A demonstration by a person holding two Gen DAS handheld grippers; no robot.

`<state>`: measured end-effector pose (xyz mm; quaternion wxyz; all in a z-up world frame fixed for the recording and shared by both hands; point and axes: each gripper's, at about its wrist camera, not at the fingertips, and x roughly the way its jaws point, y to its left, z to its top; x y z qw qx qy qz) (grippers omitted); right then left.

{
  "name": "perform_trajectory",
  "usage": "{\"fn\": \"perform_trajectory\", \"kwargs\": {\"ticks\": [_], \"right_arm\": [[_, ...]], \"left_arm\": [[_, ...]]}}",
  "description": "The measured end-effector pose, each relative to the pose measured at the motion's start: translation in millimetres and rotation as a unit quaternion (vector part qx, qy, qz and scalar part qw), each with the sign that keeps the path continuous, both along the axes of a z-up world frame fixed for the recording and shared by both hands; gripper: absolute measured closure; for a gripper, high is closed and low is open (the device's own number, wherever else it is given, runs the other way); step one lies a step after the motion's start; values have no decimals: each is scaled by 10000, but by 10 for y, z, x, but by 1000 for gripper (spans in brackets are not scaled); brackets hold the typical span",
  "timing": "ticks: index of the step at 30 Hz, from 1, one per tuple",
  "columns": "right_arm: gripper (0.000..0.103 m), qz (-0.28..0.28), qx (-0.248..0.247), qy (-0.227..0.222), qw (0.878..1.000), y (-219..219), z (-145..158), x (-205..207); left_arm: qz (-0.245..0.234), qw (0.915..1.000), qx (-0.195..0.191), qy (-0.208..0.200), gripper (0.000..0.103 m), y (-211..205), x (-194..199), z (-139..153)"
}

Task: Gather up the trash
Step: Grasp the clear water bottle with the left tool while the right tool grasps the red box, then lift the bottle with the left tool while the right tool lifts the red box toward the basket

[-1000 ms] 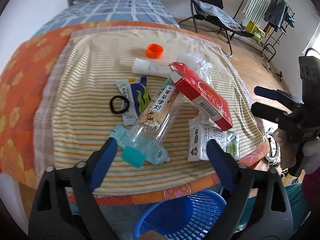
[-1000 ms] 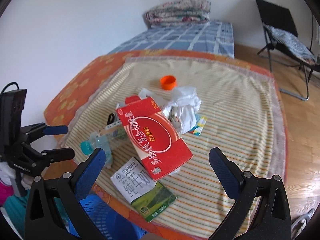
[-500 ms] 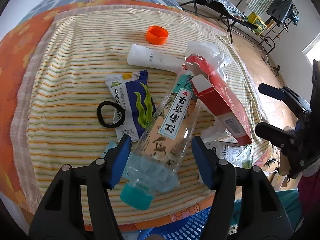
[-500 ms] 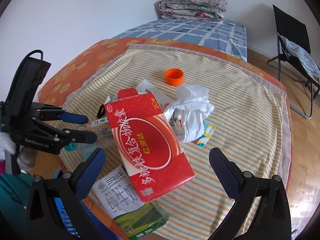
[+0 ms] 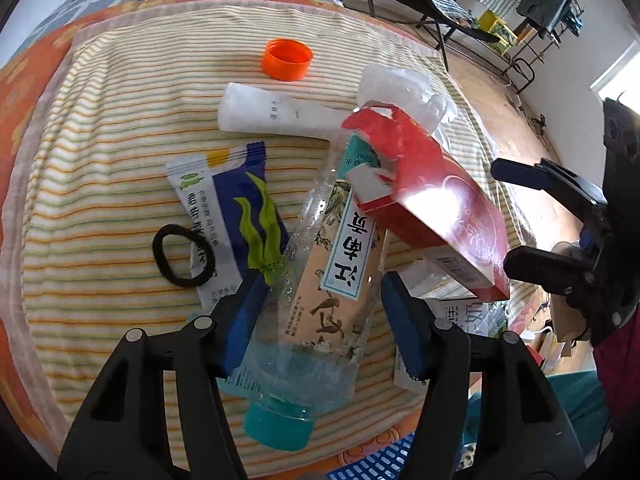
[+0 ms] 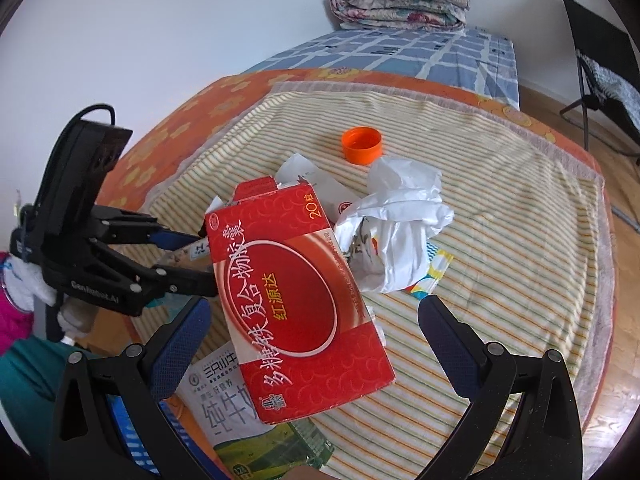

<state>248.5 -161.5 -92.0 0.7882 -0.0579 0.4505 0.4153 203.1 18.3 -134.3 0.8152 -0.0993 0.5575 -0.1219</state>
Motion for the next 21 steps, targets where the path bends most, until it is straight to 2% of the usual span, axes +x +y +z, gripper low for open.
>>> {"fn": "perform_trajectory", "kwargs": {"ticks": [8, 14, 19, 20, 21], "right_arm": [[0, 213, 108, 231, 9994, 72, -45, 0], [1, 395, -307, 14, 9987, 204, -106, -99], [1, 359, -425, -44, 9984, 221, -153, -108], [1, 353, -412, -24, 9985, 219, -161, -105], [8, 351, -387, 5, 9986, 216, -171, -97]], "left_arm": [[43, 10000, -24, -33, 42, 57, 37, -7], [167, 9998, -105, -23, 42, 156, 28, 1], [147, 9999, -64, -23, 42, 149, 33, 10], [145, 9999, -54, -24, 42, 143, 25, 19], [157, 9999, -58, -28, 42, 149, 32, 16]]}}
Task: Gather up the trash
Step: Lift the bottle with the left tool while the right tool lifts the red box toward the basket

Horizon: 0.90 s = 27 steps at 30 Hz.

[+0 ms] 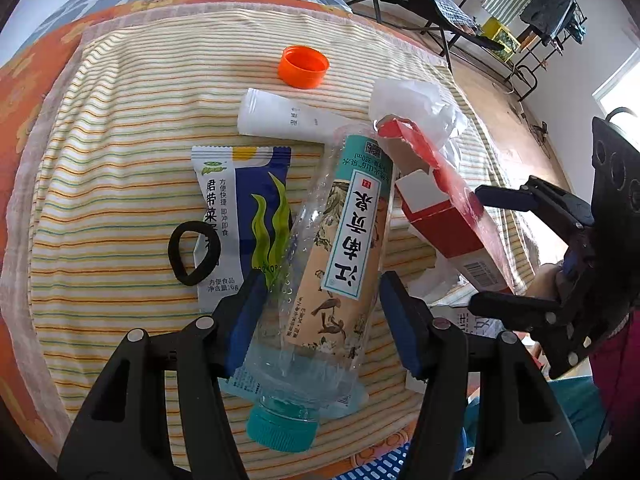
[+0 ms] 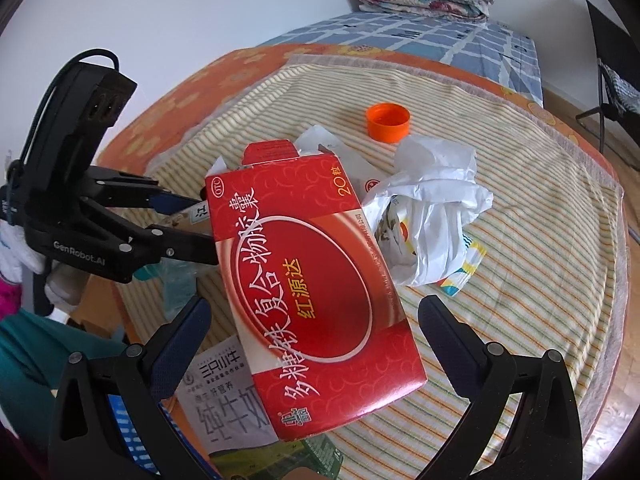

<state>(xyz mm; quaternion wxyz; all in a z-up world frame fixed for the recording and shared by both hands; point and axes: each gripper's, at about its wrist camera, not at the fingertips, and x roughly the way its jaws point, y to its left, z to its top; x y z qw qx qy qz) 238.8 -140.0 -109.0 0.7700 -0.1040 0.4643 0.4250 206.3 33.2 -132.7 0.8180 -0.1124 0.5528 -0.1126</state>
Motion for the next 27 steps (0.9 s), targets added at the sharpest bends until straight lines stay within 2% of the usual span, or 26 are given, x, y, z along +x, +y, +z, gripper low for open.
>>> {"fn": "perform_trajectory", "kwargs": {"ticks": [2, 5, 8, 12, 17, 27], "right_arm": [[19, -28, -4, 69, 10000, -4, -18, 18], [19, -69, 96, 146, 9998, -32, -9, 26], [25, -112, 194, 129, 9997, -71, 43, 16], [26, -246, 377, 93, 9989, -148, 143, 27], [26, -367, 562, 94, 9977, -223, 223, 40], [26, -628, 1189, 96, 9909, -418, 504, 11]], "left_arm": [[2, 10000, 9, -7, 42, -21, 6, -2], [-4, 10000, -44, 51, 40, -22, 30, -32], [41, 9999, -33, 103, 39, -47, 71, -82], [-17, 9998, 195, 11, 41, -144, 83, -102], [51, 9998, 153, -126, 42, -152, 38, -38], [227, 9980, 79, -577, 43, 63, -187, 302]]}}
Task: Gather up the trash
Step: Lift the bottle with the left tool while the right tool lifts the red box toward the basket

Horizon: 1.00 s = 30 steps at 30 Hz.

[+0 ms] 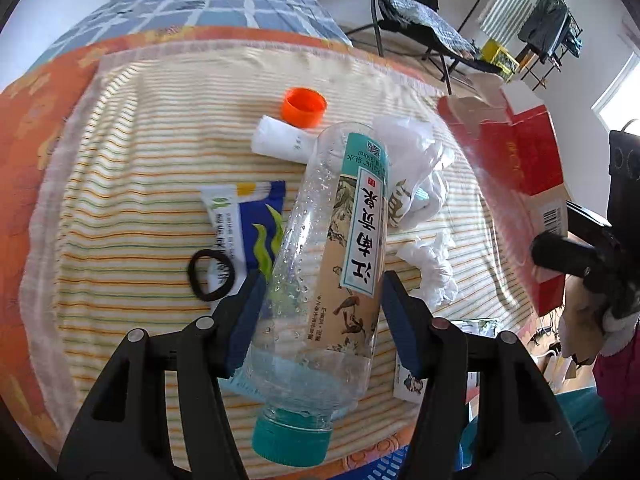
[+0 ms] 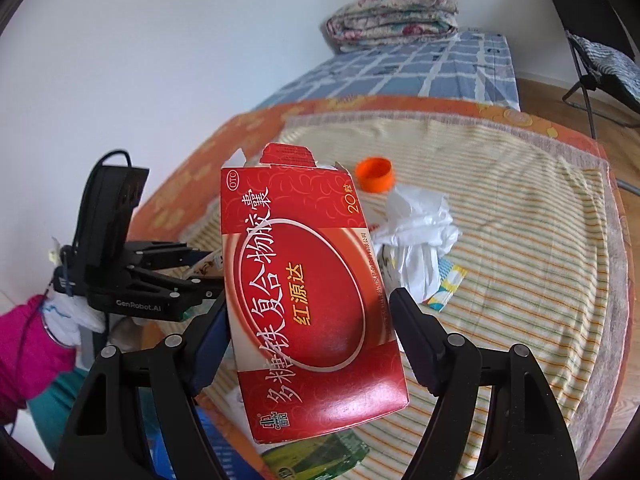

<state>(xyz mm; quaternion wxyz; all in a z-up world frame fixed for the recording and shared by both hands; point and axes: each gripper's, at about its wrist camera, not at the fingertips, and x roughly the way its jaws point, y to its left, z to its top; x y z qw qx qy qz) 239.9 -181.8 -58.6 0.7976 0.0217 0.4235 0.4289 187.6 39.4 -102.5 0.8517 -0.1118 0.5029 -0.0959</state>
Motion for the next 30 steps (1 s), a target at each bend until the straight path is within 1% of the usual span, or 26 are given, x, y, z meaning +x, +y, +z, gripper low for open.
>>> {"fn": "perform_trajectory", "kwargs": {"ticks": [4, 7, 11, 16, 19, 24, 28, 30], "right_arm": [[26, -75, 113, -80, 9999, -84, 129, -95], [26, -73, 104, -229, 9997, -137, 238, -195], [26, -117, 177, -398, 9990, -224, 404, -372], [26, -8, 12, -813, 9967, -260, 544, -737], [26, 80, -62, -1000, 9949, -259, 589, -994], [26, 188, -65, -1212, 9924, -276, 611, -1396], [26, 152, 87, -1161, 9931, -282, 551, -1704], [26, 163, 80, -1161, 9931, -263, 492, -1829]], "left_arm": [[-68, 9998, 11, -191, 43, 33, -183, 190], [-72, 9995, -52, -289, 43, 68, -343, 326], [-63, 9990, -43, -439, 43, 112, -587, 491], [-91, 9979, 16, -640, 43, 138, -912, 663], [-119, 9976, 80, -677, 43, 126, -1136, 675], [-157, 9981, 45, -594, 43, 128, -1483, 587], [-217, 9986, 0, -492, 43, 66, -1781, 469], [-300, 9987, -21, -416, 43, 5, -1908, 403]]}}
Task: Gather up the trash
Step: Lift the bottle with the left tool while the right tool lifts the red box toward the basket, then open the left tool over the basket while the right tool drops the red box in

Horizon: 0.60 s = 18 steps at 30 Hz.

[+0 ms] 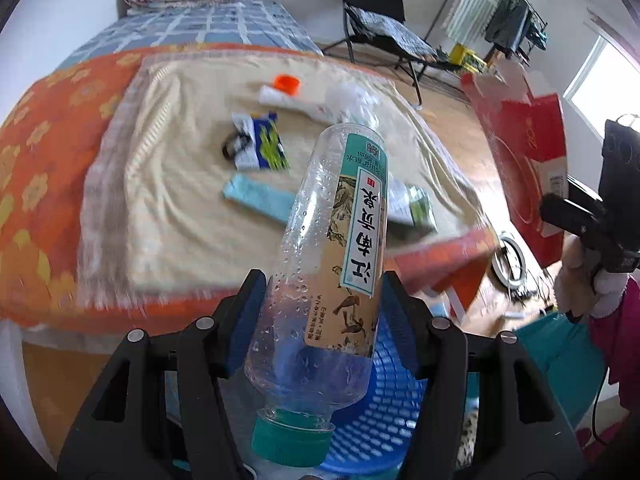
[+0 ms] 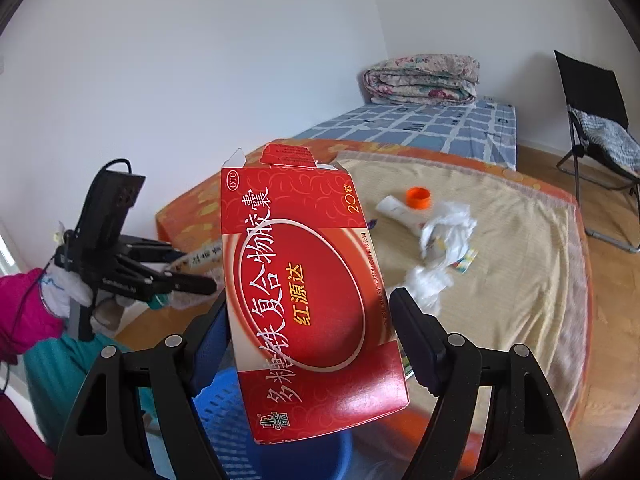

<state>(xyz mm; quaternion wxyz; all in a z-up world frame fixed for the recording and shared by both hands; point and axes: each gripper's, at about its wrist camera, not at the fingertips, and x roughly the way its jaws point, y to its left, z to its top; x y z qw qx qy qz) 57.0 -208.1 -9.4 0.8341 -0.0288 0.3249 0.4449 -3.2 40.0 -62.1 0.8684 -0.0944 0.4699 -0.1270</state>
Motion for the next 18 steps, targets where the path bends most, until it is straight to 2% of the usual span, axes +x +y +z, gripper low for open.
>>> {"fn": "perform_trajectory", "kwargs": {"ticks": [6, 12, 18], "right_arm": [[26, 105, -248, 90, 9996, 79, -268, -288], [26, 118, -381, 476, 9981, 45, -580, -424], [26, 245, -676, 855, 9937, 134, -915, -520]], "left_arm": [[-382, 9988, 119, 275, 43, -297, -353, -283], [-621, 9930, 247, 976, 43, -484, -536, -764], [-765, 9832, 498, 1583, 43, -573, -645, -1172]]}}
